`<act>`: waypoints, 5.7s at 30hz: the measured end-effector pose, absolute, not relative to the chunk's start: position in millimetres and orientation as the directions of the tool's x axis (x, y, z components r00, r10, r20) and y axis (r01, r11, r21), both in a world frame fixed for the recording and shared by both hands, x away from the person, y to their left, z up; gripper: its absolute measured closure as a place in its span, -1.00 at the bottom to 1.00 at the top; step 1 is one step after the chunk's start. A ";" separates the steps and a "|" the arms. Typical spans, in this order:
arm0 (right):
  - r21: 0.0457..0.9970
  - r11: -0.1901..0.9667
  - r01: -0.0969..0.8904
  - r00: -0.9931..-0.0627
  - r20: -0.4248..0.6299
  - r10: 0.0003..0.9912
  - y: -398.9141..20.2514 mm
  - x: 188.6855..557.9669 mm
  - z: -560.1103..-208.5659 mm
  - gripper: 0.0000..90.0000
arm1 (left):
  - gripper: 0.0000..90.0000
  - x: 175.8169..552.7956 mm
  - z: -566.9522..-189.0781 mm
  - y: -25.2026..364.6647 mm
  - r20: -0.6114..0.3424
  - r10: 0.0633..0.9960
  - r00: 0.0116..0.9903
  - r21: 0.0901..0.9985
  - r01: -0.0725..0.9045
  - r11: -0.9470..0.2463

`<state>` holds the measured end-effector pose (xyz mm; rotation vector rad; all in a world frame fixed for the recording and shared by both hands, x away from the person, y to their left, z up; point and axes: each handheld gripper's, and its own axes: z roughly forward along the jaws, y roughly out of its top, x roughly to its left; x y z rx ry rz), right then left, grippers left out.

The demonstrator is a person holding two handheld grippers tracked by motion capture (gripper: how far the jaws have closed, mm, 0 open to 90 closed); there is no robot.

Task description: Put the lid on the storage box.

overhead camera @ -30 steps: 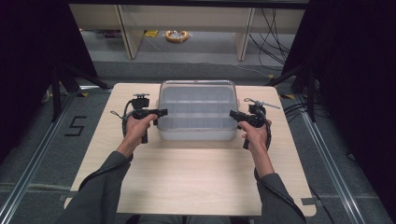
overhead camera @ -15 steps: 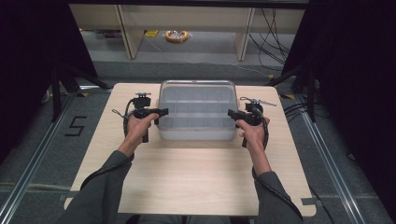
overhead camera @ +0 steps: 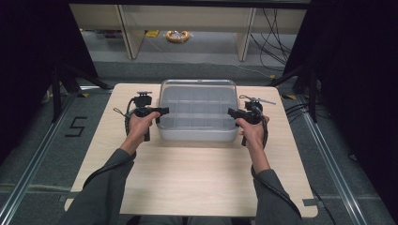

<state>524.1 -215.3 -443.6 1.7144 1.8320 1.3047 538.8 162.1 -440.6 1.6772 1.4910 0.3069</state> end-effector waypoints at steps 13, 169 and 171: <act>0.757 -0.184 0.628 -0.203 0.387 0.900 -213.2 520.0 -445.2 0.10 | 0.05 536.0 -447.5 160.8 -0.280 0.913 0.296 0.731 0.683 0.003; 0.749 0.191 0.635 -0.581 0.299 0.757 -212.8 292.1 -489.7 -0.63 | -0.67 290.1 -496.5 164.9 -0.314 0.645 0.696 0.781 0.576 -0.241; 0.745 0.198 0.637 -0.584 0.298 0.755 -212.5 288.6 -491.2 -0.63 | -0.67 286.8 -497.0 162.7 -0.309 0.647 0.697 0.778 0.577 -0.250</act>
